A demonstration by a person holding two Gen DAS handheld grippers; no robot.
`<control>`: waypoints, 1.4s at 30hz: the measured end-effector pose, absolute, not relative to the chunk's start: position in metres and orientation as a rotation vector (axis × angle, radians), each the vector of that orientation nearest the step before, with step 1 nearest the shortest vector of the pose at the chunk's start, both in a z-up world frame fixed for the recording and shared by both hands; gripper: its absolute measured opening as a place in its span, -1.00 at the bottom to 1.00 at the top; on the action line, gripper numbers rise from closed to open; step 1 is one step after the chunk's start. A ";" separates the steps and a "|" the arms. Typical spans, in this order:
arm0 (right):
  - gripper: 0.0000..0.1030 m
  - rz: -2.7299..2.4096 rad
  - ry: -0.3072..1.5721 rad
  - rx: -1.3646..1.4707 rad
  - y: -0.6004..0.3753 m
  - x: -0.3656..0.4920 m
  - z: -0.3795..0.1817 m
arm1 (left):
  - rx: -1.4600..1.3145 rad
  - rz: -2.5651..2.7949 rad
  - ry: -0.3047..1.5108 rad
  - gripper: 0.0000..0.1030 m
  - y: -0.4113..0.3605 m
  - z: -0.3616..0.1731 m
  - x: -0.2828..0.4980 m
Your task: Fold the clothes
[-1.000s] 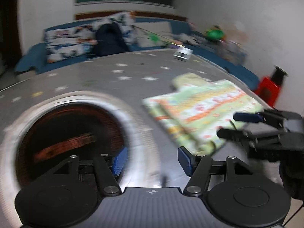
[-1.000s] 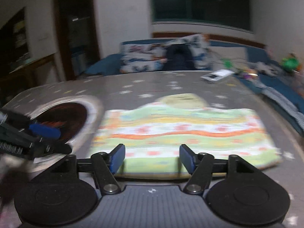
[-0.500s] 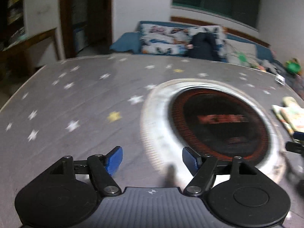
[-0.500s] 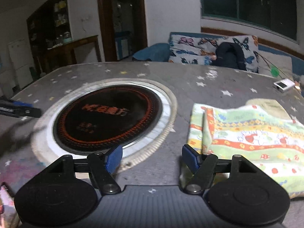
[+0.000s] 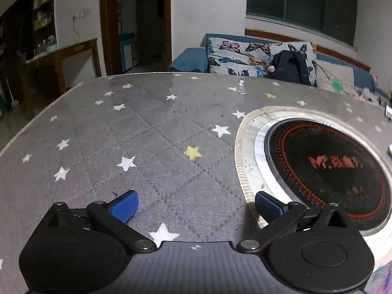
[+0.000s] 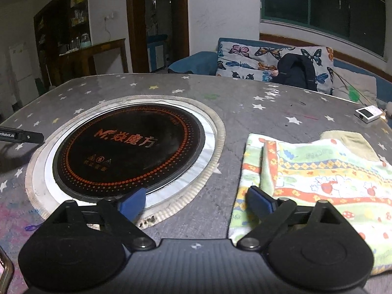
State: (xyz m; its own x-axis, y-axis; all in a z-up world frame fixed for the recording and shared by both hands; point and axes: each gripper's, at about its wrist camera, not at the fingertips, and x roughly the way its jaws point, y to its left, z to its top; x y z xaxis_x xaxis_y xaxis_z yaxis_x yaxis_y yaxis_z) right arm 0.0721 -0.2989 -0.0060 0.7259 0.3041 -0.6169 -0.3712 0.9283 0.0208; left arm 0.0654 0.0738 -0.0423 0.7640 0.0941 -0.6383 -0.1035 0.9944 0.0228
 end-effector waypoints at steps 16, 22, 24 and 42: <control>1.00 0.368 0.680 -0.200 -0.285 0.074 -0.011 | -0.013 0.108 0.685 1.00 0.074 -0.046 0.065; 1.00 0.373 0.680 -0.194 -0.287 0.074 -0.012 | -0.014 0.108 0.685 1.00 0.073 -0.046 0.065; 1.00 0.373 0.679 -0.194 -0.288 0.074 -0.012 | -0.014 0.108 0.684 1.00 0.073 -0.046 0.065; 1.00 0.381 0.677 -0.194 -0.294 0.074 -0.010 | -0.013 0.108 0.684 1.00 0.073 -0.046 0.065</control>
State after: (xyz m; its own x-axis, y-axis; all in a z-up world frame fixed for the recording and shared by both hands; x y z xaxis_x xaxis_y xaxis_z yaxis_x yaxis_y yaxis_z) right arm 0.0743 -0.2936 -0.0104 0.7141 0.2792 -0.6420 -0.4035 0.9135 -0.0516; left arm 0.0651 0.0726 -0.0458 0.7698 0.0955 -0.6311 -0.1041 0.9943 0.0234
